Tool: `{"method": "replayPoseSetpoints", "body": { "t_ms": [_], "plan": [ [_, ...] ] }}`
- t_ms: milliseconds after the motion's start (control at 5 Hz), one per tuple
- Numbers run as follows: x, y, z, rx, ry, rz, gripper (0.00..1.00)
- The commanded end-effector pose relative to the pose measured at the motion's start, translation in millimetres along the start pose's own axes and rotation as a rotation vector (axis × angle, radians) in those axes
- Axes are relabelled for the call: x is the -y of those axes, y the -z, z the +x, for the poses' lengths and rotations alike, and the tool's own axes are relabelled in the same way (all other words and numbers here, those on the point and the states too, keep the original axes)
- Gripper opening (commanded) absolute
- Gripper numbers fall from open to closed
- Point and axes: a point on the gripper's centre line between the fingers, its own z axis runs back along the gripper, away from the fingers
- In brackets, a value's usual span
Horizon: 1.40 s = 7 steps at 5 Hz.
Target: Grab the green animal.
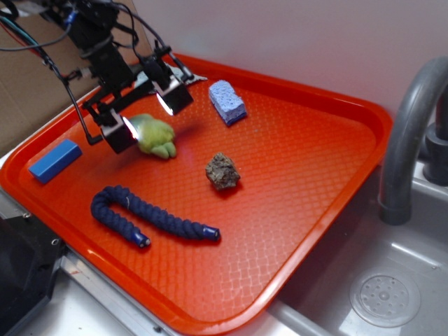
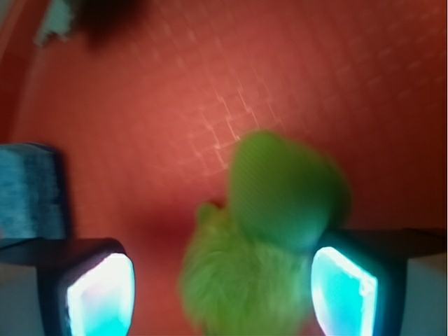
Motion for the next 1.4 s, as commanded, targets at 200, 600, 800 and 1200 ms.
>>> {"method": "replayPoseSetpoints", "body": {
  "t_ms": [200,600,800,1200],
  "plan": [
    [-6.8,-0.9,9.6,-0.005,0.037,0.083,0.0],
    [49.9,-79.5,-23.1,0.233,0.563,0.179,0.0],
    [69.8,-99.9,-43.1,0.237,0.82,0.242,0.0],
    [62.3,-166.4,-81.9,0.178,1.314,0.095,0.0]
  ]
}}
